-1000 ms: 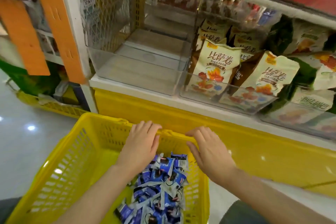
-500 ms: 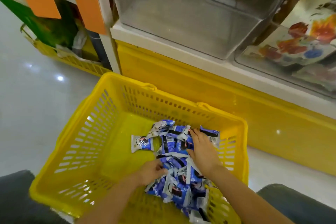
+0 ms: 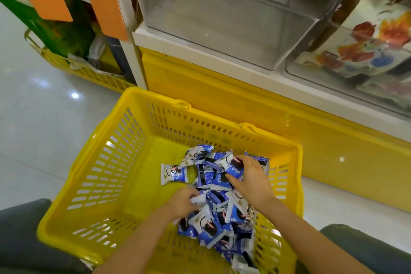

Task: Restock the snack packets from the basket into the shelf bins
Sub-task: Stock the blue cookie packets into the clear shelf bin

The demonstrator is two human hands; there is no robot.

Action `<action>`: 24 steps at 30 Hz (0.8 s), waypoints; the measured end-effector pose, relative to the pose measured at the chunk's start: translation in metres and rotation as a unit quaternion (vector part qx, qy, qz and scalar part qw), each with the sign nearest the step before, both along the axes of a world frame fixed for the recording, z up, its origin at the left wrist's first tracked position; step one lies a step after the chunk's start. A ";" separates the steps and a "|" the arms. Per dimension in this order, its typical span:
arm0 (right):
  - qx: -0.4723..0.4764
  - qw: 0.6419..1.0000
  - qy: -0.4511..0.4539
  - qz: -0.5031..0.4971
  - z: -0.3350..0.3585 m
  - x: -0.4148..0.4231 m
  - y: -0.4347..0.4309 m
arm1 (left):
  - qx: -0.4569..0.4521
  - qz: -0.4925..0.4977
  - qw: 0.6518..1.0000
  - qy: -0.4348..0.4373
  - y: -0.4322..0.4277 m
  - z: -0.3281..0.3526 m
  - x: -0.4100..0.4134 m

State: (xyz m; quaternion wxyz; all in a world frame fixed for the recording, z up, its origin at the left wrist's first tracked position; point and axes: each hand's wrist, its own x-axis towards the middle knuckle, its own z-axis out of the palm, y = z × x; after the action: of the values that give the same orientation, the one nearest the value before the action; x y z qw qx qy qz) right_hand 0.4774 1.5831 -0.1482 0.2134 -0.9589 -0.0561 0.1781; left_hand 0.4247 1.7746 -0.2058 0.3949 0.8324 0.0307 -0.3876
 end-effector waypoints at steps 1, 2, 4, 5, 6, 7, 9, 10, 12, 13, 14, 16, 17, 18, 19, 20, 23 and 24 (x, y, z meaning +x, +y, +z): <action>0.023 1.000 -0.005 -0.013 0.006 -0.001 0.002 | -0.022 0.058 0.998 -0.011 0.004 0.007 0.004; 0.041 0.999 -0.008 -0.024 0.012 -0.002 0.004 | -0.050 0.123 0.991 -0.010 0.007 0.015 0.008; 0.081 0.996 0.002 -0.044 0.025 -0.007 0.012 | -0.128 0.273 0.953 0.042 0.010 0.033 0.014; 0.105 0.993 0.016 -0.051 0.030 -0.010 0.017 | -0.170 0.340 0.922 0.066 0.009 0.041 0.015; 0.127 0.990 0.031 -0.054 0.034 -0.015 0.021 | -0.206 0.390 0.894 0.075 0.008 0.049 0.015; 0.143 0.987 0.044 -0.053 0.037 -0.020 0.026 | -0.237 0.422 0.872 0.072 0.007 0.056 0.014; 0.150 0.986 0.064 -0.041 0.040 -0.031 0.034 | -0.285 0.467 0.835 0.058 0.003 0.069 0.009; 0.148 0.986 0.068 -0.040 0.041 -0.036 0.037 | -0.305 0.482 0.820 0.058 0.001 0.075 0.006; 0.160 0.983 0.064 -0.059 0.046 -0.045 0.044 | -0.330 0.480 0.810 0.067 -0.004 0.084 -0.001; 0.167 0.982 0.054 -0.066 0.049 -0.049 0.048 | -0.336 0.464 0.817 0.072 -0.007 0.089 -0.005; 0.170 0.983 0.039 -0.060 0.051 -0.054 0.051 | -0.343 0.443 0.825 0.076 -0.009 0.092 -0.009; 0.182 0.983 0.017 -0.017 0.056 -0.064 0.058 | -0.353 0.413 0.836 0.074 -0.011 0.099 -0.017; 0.191 0.981 0.018 0.013 0.057 -0.067 0.061 | -0.349 0.407 0.842 0.064 -0.010 0.101 -0.020; 0.195 0.979 0.026 0.044 0.057 -0.069 0.062 | -0.339 0.409 0.846 0.050 -0.008 0.102 -0.021; 0.197 0.977 0.034 0.070 0.057 -0.070 0.061 | -0.329 0.420 0.845 0.037 -0.005 0.103 -0.021; 0.199 0.976 0.032 0.082 0.057 -0.069 0.058 | -0.321 0.436 0.840 0.027 -0.001 0.104 -0.022; 0.160 0.987 -0.027 0.007 0.052 -0.055 0.037 | -0.309 0.471 0.826 0.019 0.007 0.104 -0.022; 0.108 0.993 -0.041 -0.012 0.047 -0.049 0.025 | -0.300 0.472 0.829 0.021 0.009 0.103 -0.022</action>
State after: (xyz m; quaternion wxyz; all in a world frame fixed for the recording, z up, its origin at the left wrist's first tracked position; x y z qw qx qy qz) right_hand 0.4279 1.6078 -0.1016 0.3151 -0.9376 -0.0719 0.1285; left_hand 0.4030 1.7833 -0.1025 0.7589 0.5490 0.3106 -0.1616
